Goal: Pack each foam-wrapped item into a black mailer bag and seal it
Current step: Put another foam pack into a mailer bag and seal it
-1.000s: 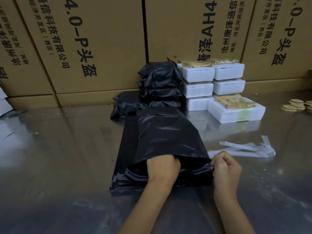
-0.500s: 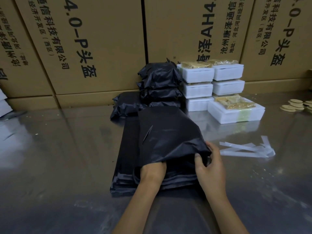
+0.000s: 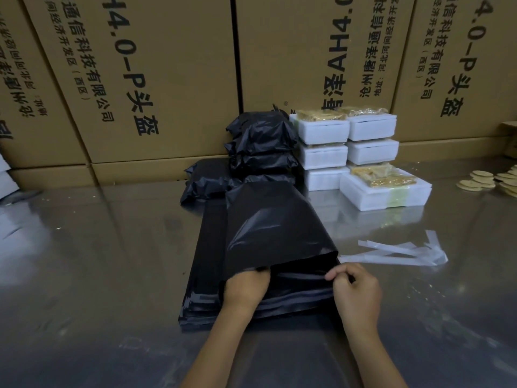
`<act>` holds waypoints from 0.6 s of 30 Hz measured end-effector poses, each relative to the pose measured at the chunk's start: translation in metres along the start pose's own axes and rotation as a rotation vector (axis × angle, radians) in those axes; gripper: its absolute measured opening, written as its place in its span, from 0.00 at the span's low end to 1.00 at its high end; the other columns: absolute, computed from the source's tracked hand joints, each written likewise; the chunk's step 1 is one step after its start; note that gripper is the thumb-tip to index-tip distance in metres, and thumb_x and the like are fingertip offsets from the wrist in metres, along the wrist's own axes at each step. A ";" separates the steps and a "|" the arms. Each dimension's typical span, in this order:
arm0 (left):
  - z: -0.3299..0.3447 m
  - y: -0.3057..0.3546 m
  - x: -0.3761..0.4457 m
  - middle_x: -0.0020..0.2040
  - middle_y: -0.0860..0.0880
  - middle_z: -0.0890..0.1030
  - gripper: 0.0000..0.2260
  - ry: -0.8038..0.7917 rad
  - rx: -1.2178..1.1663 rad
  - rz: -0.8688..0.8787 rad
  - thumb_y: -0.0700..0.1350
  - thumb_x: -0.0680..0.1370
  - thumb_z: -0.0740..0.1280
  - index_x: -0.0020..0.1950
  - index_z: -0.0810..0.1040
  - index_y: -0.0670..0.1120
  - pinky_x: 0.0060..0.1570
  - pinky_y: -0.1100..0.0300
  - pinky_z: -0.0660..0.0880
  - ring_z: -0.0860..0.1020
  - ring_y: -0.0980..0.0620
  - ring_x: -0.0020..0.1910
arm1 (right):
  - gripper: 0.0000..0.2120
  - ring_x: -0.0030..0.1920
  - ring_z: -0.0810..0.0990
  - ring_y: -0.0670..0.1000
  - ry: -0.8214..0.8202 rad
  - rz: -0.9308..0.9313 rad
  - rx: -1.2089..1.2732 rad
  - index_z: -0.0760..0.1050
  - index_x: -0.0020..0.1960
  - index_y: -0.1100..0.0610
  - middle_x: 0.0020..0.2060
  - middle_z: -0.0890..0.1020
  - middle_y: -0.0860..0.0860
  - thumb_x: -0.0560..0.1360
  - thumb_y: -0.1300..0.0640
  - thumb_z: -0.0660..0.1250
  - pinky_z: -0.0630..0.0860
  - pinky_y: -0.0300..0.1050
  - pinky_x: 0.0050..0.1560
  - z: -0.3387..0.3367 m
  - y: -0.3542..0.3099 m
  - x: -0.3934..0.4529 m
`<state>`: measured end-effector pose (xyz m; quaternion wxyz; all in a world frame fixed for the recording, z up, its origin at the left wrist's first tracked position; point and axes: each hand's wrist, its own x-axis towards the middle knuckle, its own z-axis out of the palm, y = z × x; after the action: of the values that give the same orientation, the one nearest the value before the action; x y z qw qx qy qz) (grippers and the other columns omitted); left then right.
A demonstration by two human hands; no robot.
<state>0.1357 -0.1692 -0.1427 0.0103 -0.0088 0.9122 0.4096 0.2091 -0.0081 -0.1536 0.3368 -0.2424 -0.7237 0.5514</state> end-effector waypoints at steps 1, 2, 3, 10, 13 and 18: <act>-0.007 -0.003 0.001 0.36 0.50 0.74 0.12 -0.003 -0.097 -0.052 0.42 0.82 0.59 0.40 0.74 0.44 0.38 0.60 0.67 0.70 0.54 0.35 | 0.19 0.24 0.71 0.44 0.001 0.034 0.000 0.78 0.29 0.53 0.27 0.77 0.47 0.69 0.72 0.60 0.64 0.39 0.27 -0.002 0.000 0.001; -0.014 -0.007 0.004 0.35 0.49 0.70 0.14 -0.003 -0.223 -0.124 0.39 0.82 0.57 0.36 0.69 0.45 0.40 0.58 0.66 0.67 0.53 0.33 | 0.18 0.22 0.69 0.45 0.003 0.071 0.003 0.79 0.29 0.53 0.24 0.75 0.47 0.69 0.71 0.60 0.63 0.42 0.28 -0.002 -0.001 0.001; -0.022 -0.010 0.007 0.36 0.49 0.69 0.15 0.008 -0.361 -0.205 0.37 0.81 0.57 0.35 0.65 0.48 0.42 0.56 0.65 0.66 0.51 0.34 | 0.17 0.21 0.67 0.45 0.002 0.102 0.007 0.79 0.30 0.53 0.21 0.73 0.46 0.69 0.70 0.60 0.62 0.41 0.29 -0.003 -0.001 0.001; -0.029 -0.025 -0.005 0.44 0.48 0.75 0.13 0.067 -0.826 -0.365 0.33 0.78 0.54 0.38 0.70 0.47 0.53 0.50 0.70 0.71 0.47 0.44 | 0.17 0.37 0.74 0.55 -0.038 0.009 -0.094 0.76 0.29 0.53 0.24 0.74 0.46 0.69 0.70 0.59 0.70 0.48 0.39 0.001 -0.006 -0.005; -0.035 -0.034 -0.011 0.48 0.47 0.79 0.10 0.002 -0.715 -0.320 0.36 0.78 0.55 0.44 0.74 0.44 0.53 0.54 0.72 0.76 0.48 0.47 | 0.16 0.43 0.74 0.55 -0.018 -0.066 -0.187 0.77 0.30 0.54 0.29 0.77 0.48 0.70 0.70 0.61 0.71 0.53 0.48 -0.001 -0.009 -0.006; -0.059 -0.039 -0.030 0.53 0.53 0.85 0.08 -0.203 -0.434 -0.040 0.46 0.82 0.64 0.54 0.83 0.51 0.60 0.57 0.74 0.81 0.53 0.56 | 0.12 0.47 0.75 0.57 0.017 -0.138 -0.265 0.79 0.33 0.58 0.38 0.80 0.50 0.72 0.69 0.63 0.71 0.57 0.56 -0.003 -0.015 -0.004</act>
<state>0.1664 -0.2392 -0.1315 0.1082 0.0123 0.7967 0.5945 0.2142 -0.0131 -0.1392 0.3450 -0.2392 -0.8022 0.4246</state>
